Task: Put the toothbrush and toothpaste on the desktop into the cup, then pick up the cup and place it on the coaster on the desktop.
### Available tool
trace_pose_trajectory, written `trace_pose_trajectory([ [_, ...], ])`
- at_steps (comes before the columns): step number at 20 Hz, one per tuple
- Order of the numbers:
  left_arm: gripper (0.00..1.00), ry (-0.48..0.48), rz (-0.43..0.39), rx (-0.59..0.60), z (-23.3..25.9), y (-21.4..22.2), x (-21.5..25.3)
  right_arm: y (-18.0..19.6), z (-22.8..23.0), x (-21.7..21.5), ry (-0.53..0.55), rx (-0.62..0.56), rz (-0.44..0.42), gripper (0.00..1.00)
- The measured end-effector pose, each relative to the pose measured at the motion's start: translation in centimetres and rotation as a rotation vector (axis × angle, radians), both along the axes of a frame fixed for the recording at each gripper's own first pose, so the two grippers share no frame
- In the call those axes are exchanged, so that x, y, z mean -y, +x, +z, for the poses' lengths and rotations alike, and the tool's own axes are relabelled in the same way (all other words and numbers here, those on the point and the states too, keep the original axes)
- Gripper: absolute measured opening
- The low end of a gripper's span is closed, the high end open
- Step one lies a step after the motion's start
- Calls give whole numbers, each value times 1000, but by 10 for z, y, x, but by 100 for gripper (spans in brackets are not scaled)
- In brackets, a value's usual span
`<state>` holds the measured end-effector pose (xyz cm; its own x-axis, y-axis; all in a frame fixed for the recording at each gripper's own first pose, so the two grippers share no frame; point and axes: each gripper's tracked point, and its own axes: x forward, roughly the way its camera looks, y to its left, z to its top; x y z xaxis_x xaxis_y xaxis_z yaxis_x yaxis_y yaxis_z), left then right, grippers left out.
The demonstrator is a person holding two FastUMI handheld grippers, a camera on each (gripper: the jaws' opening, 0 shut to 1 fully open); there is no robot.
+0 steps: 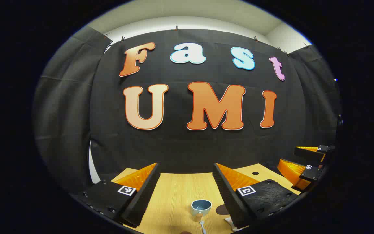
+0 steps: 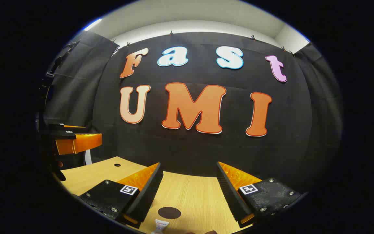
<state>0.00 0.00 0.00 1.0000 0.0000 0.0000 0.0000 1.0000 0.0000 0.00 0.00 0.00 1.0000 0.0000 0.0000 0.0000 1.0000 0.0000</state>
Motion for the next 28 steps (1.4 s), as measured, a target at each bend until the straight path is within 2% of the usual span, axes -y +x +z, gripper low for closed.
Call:
trace_pose_trajectory([
  [10,97,21,52,-39,-4,6,-9,-4,-7,14,17,-62,4,98],
  [14,97,43,53,-47,-4,0,-8,-9,-3,24,-19,-67,0,98],
  [18,97,11,27,-70,-13,-2,3,-13,3,31,-18,-52,-9,98],
  [22,97,-38,-15,-146,-39,-1,19,-18,-2,31,-26,-51,-4,98],
  [28,98,-109,-60,-375,-105,-3,39,-22,-2,33,-27,-30,11,98],
])
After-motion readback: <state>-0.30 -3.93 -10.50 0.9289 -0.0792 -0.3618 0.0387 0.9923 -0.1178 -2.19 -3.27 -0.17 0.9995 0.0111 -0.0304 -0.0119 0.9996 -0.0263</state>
